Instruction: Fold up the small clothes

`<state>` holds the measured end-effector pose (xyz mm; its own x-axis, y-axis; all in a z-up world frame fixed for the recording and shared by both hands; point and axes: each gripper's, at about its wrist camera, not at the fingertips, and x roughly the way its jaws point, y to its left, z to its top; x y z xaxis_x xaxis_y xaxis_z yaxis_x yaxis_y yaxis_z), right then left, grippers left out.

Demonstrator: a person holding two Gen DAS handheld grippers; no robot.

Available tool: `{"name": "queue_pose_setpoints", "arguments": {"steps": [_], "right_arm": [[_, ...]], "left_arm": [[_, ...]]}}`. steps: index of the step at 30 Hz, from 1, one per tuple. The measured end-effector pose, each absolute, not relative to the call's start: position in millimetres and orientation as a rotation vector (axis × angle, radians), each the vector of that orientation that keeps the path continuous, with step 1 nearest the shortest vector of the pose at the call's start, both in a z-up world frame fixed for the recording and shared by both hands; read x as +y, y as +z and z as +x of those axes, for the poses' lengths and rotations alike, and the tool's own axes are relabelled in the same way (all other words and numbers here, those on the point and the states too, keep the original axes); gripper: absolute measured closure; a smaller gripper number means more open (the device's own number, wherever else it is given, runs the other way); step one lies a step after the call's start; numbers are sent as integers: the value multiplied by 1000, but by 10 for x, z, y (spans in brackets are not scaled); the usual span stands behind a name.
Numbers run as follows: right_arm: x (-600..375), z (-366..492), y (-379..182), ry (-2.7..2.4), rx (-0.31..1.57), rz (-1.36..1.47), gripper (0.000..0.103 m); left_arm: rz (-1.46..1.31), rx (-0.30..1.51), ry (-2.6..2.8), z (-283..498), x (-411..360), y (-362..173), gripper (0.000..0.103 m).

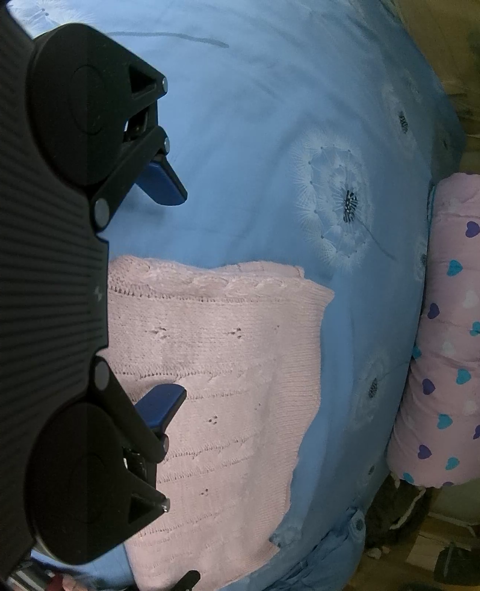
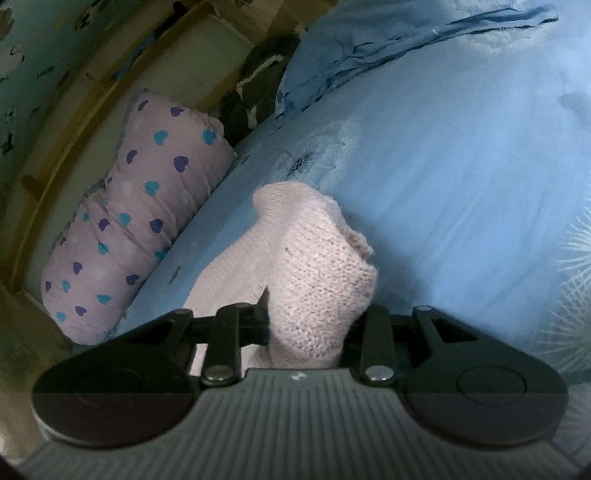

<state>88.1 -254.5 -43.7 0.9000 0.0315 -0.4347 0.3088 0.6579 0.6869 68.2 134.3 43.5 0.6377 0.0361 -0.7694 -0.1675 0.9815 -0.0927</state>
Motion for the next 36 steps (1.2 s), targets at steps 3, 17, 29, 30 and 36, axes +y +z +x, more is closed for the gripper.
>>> {"name": "queue_pose_setpoints", "arguments": {"steps": [3, 17, 29, 30, 36], "right_arm": [[-2532, 901, -430, -168, 429, 849, 68], [-2493, 902, -260, -112, 396, 785, 73], [-2112, 1021, 261, 53, 333, 614, 74], [-2047, 1033, 313, 71, 325, 588, 74], [-1550, 1109, 544, 187, 298, 435, 74]], "left_arm": [[-164, 875, 114, 686, 1344, 431, 0], [-204, 902, 96, 708, 1372, 400, 0], [-244, 886, 139, 696, 1559, 467, 0], [-246, 885, 145, 696, 1577, 474, 0], [-222, 876, 181, 689, 1629, 500, 0]]}}
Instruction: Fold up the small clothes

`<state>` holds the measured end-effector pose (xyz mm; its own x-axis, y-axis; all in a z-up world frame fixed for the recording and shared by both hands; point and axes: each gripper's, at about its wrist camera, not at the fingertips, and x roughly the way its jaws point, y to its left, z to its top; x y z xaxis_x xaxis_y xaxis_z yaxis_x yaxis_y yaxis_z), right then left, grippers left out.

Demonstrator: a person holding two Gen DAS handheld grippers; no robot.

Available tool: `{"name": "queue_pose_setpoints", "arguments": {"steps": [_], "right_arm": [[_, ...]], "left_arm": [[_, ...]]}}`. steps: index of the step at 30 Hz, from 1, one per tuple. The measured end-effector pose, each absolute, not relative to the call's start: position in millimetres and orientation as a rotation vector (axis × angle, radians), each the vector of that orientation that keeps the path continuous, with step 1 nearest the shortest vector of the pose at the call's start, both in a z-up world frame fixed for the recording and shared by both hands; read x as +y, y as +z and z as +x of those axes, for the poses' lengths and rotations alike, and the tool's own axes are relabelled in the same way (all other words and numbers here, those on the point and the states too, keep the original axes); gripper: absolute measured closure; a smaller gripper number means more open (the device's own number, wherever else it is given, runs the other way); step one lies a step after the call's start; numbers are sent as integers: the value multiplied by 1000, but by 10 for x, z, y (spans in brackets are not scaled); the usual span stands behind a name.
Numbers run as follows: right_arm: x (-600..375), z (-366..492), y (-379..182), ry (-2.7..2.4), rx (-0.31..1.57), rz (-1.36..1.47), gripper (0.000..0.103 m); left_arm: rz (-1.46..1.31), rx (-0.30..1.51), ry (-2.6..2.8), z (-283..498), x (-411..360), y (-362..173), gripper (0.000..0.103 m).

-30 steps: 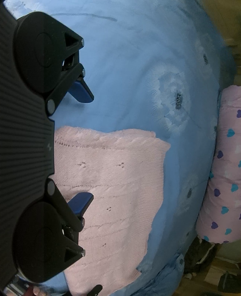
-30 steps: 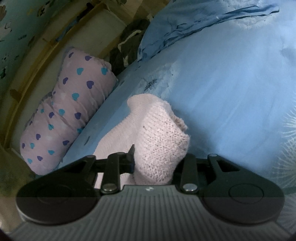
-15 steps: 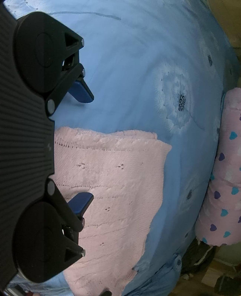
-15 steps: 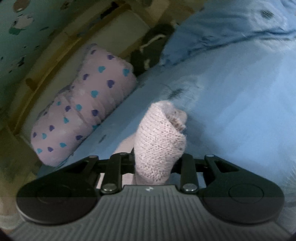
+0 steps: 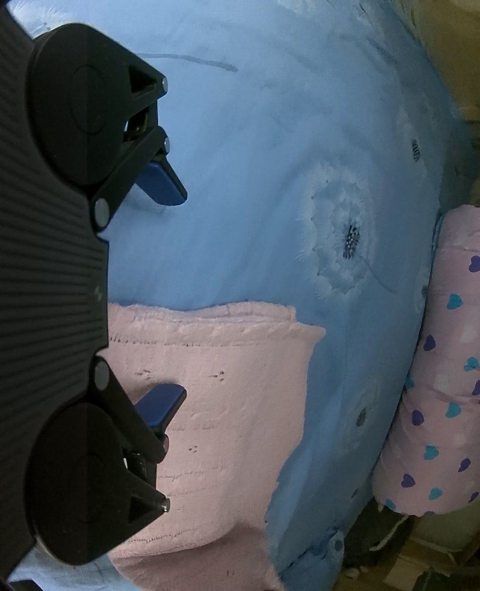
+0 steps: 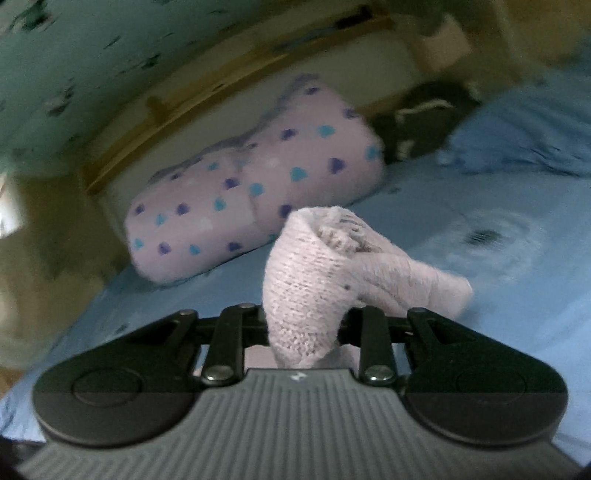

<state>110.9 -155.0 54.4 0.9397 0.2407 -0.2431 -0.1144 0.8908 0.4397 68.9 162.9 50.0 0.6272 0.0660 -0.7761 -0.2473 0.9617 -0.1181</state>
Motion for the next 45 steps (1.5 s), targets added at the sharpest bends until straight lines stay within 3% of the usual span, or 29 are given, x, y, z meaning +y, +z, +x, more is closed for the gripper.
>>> {"name": "queue_pose_setpoints", "arguments": {"steps": [6, 13, 20, 29, 37, 41, 45], "right_arm": [[-894, 1161, 552, 324, 321, 253, 74], [-368, 1307, 138, 387, 475, 50, 75], [-371, 1242, 97, 400, 469, 30, 75], [-444, 1294, 211, 367, 466, 213, 75], [-344, 1283, 566, 360, 332, 371, 74], [-74, 1135, 537, 540, 307, 254, 75], [285, 1038, 193, 641, 437, 49, 74]], "left_arm": [[-238, 862, 204, 666, 1717, 538, 0], [-277, 856, 233, 622, 1865, 562, 0], [-283, 870, 230, 629, 1857, 550, 0], [-345, 869, 306, 605, 2003, 542, 0], [-416, 828, 373, 531, 2262, 621, 0], [-433, 812, 396, 490, 2351, 652, 0], [-419, 805, 365, 484, 2308, 670, 0]]}}
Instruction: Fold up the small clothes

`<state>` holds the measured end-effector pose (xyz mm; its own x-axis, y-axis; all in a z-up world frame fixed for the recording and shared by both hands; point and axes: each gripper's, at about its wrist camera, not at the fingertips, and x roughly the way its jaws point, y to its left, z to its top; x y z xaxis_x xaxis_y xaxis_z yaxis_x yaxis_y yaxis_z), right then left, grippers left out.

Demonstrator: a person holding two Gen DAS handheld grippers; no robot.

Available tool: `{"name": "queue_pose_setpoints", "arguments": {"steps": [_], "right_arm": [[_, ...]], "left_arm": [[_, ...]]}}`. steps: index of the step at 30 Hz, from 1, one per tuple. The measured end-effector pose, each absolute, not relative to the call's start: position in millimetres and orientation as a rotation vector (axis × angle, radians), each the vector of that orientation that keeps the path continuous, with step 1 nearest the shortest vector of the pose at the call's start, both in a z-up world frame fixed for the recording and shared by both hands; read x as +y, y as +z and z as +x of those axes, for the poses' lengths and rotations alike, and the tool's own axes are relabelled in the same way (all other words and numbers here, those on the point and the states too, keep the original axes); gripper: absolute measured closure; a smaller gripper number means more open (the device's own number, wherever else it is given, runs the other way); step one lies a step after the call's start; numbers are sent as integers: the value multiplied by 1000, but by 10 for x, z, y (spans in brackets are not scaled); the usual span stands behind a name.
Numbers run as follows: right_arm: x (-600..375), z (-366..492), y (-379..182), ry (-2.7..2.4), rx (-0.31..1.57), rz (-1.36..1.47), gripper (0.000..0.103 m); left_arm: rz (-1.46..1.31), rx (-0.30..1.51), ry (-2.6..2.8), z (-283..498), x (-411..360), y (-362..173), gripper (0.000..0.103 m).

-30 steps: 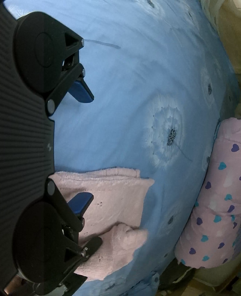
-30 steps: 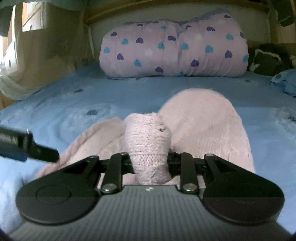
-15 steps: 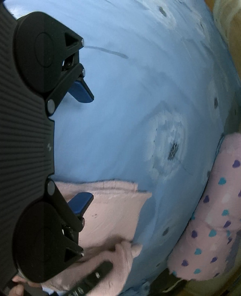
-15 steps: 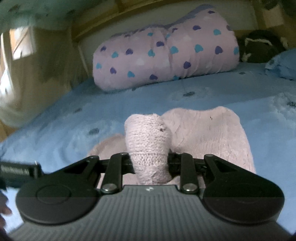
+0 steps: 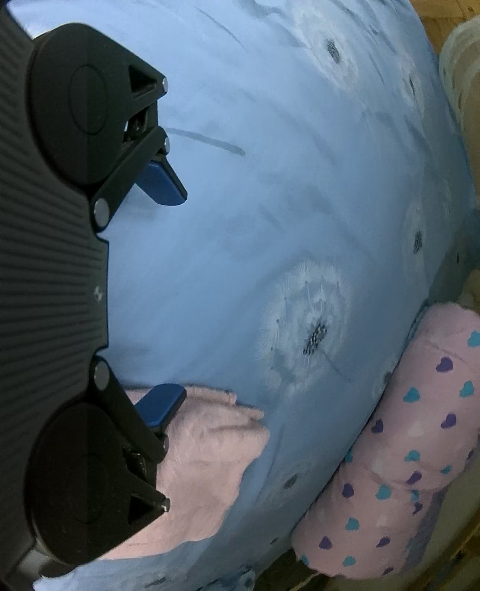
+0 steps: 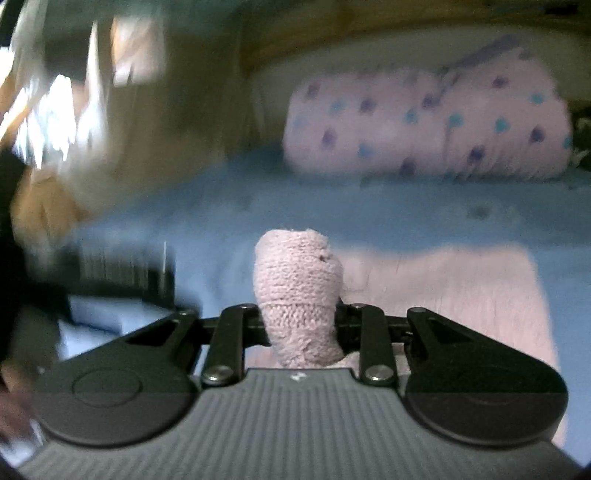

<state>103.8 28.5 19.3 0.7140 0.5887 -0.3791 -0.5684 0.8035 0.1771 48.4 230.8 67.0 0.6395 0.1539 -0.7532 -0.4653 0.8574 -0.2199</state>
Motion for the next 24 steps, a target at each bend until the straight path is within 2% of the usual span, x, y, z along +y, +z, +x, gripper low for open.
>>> {"name": "queue_pose_setpoints", "arguments": {"steps": [4, 8, 10, 18, 24], "right_arm": [[354, 879, 89, 634, 395, -33, 71], [289, 825, 158, 650, 424, 2, 55], [223, 766, 190, 671, 433, 14, 51], [-245, 480, 336, 707, 435, 95, 49], [-725, 354, 463, 586, 368, 156, 49]], "left_arm": [[-390, 781, 325, 476, 2215, 711, 0], [-386, 752, 273, 468, 2125, 760, 0], [-387, 735, 247, 466, 2083, 791, 0], [-355, 689, 131, 461, 1779, 881, 0], [-320, 658, 51, 484, 1503, 884, 0]]}}
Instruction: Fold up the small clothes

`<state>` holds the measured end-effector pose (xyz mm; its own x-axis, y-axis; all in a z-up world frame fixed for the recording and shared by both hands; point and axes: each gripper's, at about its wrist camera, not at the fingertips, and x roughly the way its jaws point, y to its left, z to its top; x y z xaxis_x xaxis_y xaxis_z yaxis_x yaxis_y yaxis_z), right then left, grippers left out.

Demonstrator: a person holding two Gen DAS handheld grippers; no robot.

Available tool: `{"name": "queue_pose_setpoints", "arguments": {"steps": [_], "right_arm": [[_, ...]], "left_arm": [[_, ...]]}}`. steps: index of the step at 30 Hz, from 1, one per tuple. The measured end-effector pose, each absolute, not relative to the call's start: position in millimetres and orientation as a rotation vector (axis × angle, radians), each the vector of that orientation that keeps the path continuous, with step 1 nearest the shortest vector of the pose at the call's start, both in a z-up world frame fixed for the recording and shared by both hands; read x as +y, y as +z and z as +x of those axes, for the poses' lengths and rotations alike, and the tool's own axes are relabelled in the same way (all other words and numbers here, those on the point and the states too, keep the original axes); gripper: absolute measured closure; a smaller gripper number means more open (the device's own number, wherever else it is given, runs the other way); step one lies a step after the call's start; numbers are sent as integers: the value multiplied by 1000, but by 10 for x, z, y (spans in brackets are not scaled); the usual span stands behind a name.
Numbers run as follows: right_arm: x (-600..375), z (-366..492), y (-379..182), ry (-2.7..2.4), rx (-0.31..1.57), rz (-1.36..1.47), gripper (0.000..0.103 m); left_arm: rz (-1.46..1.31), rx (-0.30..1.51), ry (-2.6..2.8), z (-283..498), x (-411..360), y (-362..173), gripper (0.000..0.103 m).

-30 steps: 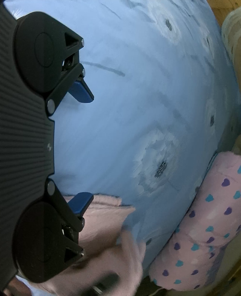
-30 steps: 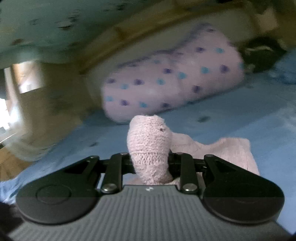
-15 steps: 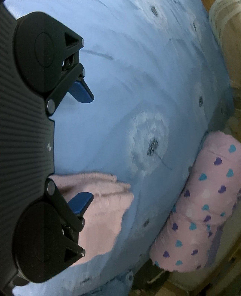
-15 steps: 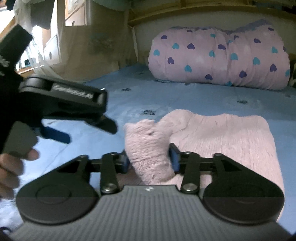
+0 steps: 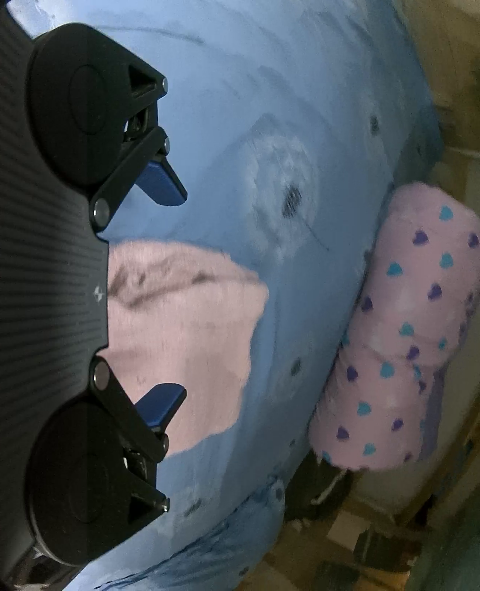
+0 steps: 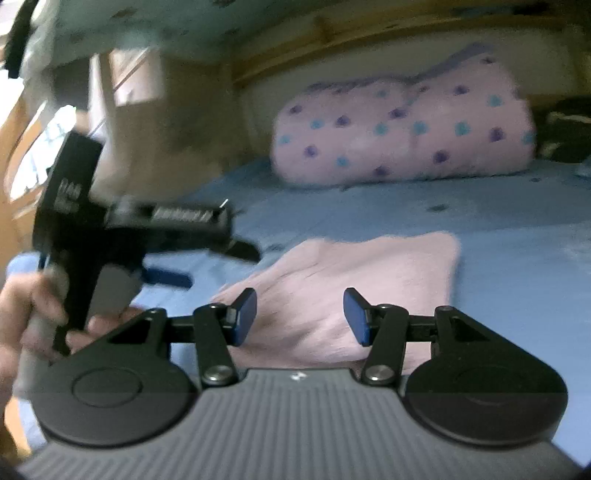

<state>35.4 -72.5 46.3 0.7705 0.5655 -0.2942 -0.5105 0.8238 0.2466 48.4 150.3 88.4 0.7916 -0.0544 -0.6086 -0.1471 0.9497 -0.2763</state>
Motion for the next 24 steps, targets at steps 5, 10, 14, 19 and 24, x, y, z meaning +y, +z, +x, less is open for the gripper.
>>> {"name": "queue_pose_setpoints", "arguments": {"steps": [5, 10, 14, 19, 24], "right_arm": [[-1006, 400, 324, 463, 368, 247, 48], [-1089, 460, 103, 409, 416, 286, 48], [-1141, 447, 22, 406, 426, 306, 47], [-1207, 471, 7, 409, 430, 324, 47], [-1242, 467, -12, 408, 433, 346, 47]], "left_arm": [[-306, 667, 2, 514, 1357, 817, 6], [-280, 735, 7, 588, 1307, 616, 24], [-253, 751, 38, 645, 1267, 523, 52], [-284, 710, 53, 620, 1316, 574, 78], [-319, 711, 89, 553, 1454, 549, 79]]}}
